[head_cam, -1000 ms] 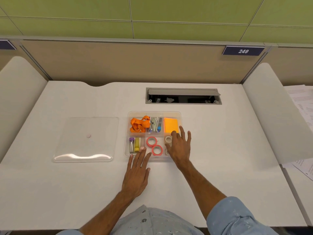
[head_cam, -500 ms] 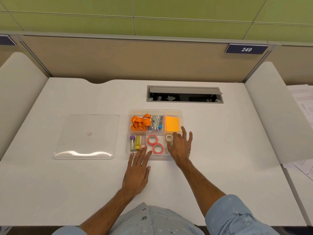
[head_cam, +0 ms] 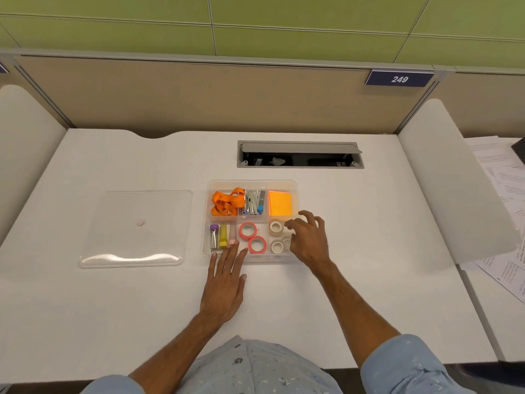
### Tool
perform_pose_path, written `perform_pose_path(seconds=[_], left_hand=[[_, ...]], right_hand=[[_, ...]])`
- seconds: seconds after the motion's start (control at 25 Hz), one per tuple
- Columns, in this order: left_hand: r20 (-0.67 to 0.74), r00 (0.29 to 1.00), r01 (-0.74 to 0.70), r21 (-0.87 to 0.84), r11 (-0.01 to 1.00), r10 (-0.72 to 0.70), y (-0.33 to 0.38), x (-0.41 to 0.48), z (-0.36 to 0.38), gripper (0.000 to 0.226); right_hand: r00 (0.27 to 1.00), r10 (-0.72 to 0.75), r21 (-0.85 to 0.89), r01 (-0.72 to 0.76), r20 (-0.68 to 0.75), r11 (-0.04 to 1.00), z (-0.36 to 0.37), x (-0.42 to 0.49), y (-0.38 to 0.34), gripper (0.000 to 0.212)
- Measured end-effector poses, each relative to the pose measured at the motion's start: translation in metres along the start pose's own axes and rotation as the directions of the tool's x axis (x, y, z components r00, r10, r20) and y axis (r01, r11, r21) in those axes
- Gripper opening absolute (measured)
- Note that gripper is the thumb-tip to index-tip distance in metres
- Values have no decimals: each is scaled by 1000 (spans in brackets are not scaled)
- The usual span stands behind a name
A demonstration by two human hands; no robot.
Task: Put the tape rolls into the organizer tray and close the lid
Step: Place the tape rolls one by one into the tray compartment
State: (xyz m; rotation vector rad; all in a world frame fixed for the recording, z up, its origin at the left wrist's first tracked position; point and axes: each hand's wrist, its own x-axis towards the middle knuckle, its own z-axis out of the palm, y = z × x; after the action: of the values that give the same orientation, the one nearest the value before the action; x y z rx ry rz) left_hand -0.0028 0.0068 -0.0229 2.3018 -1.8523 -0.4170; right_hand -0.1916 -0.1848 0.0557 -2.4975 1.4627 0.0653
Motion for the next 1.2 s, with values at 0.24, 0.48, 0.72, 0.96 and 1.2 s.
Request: perform_pose_path(seconds=[0.24, 0.48, 0.72, 0.96, 1.2], left_hand=[[-9, 1000, -3, -4, 1000, 3, 0, -1, -2, 65], [12, 1000, -3, 12, 1000, 3, -2, -1, -2, 65], [10, 1000, -15, 21, 1000, 15, -5, -1, -3, 66], [-4, 1000, 2, 5, 1000, -2, -2, -6, 2, 64], [-6, 1000, -6, 9, 1000, 6, -3, -2, 0, 64]], right_hand=[[983, -68, -193, 101, 170, 976, -3, 1, -1, 46], [958, -85, -310, 172, 275, 935, -10, 13, -5, 60], [941, -137, -349, 247, 311, 904, -11, 18, -6, 59], [954, -143, -304, 222, 263, 926, -11, 10, -9, 59], [979, -137, -303, 177, 148, 936, -13, 7, -9, 56]])
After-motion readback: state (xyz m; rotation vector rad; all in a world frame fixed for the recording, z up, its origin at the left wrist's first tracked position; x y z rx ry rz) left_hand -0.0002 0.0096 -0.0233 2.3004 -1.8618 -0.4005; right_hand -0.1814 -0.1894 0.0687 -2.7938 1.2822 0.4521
